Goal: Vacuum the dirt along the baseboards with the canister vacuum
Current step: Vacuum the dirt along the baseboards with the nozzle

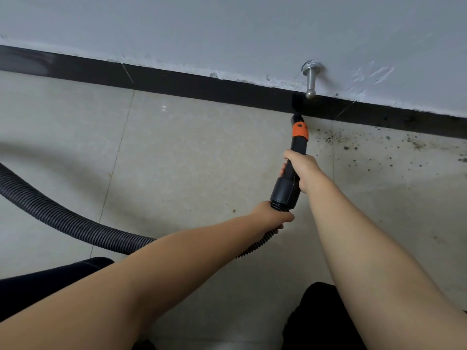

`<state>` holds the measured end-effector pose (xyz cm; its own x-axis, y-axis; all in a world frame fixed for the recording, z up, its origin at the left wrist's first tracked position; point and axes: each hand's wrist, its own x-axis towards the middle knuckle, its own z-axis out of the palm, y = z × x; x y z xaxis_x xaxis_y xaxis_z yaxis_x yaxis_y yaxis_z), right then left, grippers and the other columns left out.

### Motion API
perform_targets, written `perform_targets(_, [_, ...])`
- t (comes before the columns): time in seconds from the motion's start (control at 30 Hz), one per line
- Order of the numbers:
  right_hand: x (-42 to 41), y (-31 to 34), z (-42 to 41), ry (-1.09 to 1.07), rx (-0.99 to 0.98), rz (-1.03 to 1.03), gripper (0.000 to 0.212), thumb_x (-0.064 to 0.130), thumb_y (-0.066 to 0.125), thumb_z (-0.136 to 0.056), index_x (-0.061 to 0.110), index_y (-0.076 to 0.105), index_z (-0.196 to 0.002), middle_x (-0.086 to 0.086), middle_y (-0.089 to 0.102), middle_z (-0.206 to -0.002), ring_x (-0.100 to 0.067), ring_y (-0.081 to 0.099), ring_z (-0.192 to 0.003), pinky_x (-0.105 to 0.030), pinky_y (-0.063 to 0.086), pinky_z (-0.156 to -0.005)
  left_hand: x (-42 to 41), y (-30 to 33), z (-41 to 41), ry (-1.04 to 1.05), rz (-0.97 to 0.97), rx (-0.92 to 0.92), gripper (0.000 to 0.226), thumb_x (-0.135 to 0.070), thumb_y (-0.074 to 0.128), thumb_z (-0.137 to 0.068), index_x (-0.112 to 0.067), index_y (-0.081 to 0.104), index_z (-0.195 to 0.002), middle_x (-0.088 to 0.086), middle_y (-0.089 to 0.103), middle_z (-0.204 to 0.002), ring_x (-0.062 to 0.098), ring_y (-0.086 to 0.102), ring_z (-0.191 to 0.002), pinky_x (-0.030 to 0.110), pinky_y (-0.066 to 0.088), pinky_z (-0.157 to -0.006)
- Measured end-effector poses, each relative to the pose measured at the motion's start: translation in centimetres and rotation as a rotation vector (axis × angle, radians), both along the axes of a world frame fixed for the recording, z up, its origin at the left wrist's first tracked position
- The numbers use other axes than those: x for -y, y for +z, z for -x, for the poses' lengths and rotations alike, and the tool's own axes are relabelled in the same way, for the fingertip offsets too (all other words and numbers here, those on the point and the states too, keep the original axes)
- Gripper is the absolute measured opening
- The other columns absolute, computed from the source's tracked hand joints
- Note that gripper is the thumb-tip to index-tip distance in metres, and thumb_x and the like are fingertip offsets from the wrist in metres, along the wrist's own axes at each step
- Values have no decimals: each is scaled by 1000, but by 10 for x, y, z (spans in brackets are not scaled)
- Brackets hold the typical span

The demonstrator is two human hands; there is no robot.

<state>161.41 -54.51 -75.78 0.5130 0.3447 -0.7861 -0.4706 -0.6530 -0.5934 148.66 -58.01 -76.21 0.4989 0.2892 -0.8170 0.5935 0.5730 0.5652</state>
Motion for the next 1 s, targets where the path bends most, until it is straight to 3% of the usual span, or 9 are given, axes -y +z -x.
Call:
perform_targets(0.27, [36, -2, 28, 98, 58, 38, 9, 5, 54, -82, 9, 47, -82, -7, 51, -52, -18, 47, -37, -22, 45, -44, 42, -4, 15, -40, 40, -27, 15, -9, 61, -84, -10, 51, -96, 4, 50, -72, 14, 49, -61, 24, 44, -58])
perform_targets(0.53, [119, 3, 14, -147, 81, 119, 11, 6, 56, -85, 11, 48, -80, 0, 51, -38, -14, 48, -31, -24, 47, -44, 95, 6, 10, -222, 137, -18, 20, -9, 63, -84, -17, 47, -74, 3, 50, -66, 11, 46, -54, 19, 41, -50])
perform_targets(0.77, [145, 12, 27, -170, 110, 169, 14, 3, 53, -87, 11, 45, -79, -7, 49, -54, -14, 47, -33, -20, 43, -39, 120, 16, 25, -238, 242, -9, 18, -7, 60, -84, -17, 48, -74, 4, 49, -66, 12, 45, -55, 21, 39, -52])
perform_targets(1.0, [129, 16, 33, -52, 99, 189, 10, 6, 54, -86, 11, 47, -81, -7, 51, -52, -19, 49, -43, -29, 47, -50, 117, 13, 26, -150, 250, -12, 19, -4, 58, -83, -16, 46, -73, 3, 45, -66, 13, 42, -57, 23, 36, -53])
